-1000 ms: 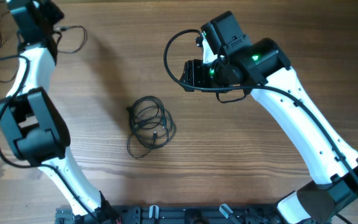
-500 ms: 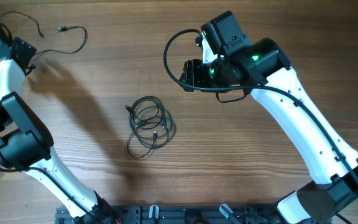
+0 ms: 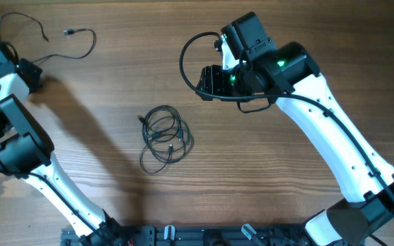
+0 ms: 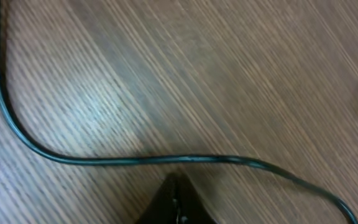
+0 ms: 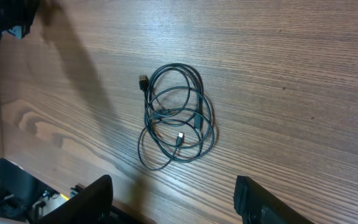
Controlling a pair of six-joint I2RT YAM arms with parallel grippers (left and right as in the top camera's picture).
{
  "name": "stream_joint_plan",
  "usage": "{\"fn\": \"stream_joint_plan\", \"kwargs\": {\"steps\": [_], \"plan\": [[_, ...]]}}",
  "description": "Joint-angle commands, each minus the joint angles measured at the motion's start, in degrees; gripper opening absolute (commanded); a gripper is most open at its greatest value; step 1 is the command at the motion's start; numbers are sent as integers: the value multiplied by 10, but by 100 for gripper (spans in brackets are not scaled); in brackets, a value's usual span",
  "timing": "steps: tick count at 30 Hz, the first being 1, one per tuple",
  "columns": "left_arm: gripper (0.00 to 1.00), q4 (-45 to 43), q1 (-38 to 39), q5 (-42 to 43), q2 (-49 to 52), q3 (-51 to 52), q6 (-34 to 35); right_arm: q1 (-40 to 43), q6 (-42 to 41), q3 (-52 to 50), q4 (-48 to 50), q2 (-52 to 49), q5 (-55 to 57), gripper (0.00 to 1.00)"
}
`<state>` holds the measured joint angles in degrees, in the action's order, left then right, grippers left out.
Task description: Untangle cables
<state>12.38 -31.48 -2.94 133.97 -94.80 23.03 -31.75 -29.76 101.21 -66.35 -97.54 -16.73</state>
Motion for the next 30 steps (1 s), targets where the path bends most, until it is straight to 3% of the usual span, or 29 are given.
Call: {"fn": "stream_joint_plan", "kwargs": {"steps": [1,6,10,13,14,16,18,20,22,24,25,26,30], "plan": [[4,-11,-21,-1,37,3,-4,-3,-4,-5,3,-6,-9,64],[4,-110,-20,12,40,1,-154,-3,-4,-5,-21,-6,-9,64],[4,-115,-6,197,35,-61,-159,-3,-23,-5,-19,-6,-9,64],[7,-111,11,243,4,-100,-120,-3,-23,-5,-21,-6,-9,64],[11,-103,18,250,-13,-101,-120,-3,-21,-5,-21,-6,-9,64],[30,-75,30,250,-37,-101,-120,-3,-17,-5,-21,-6,-9,64],[66,-13,45,251,-71,-101,-63,-3,-16,-5,-18,-6,-7,68],[100,92,60,311,-108,-101,-9,-3,-17,-5,-13,-6,11,76],[100,227,77,421,-131,-101,0,-3,-18,-5,-5,-6,19,85],[100,358,101,460,-133,-101,-8,-3,-17,-5,-3,-6,21,88],[100,421,117,459,-130,-99,-48,-3,-17,-5,-4,-6,34,98],[97,494,156,454,-130,-84,-111,-3,-17,-5,-6,-6,73,100],[100,591,270,345,-130,-46,-112,-3,-19,-5,-13,-6,127,100]]}}
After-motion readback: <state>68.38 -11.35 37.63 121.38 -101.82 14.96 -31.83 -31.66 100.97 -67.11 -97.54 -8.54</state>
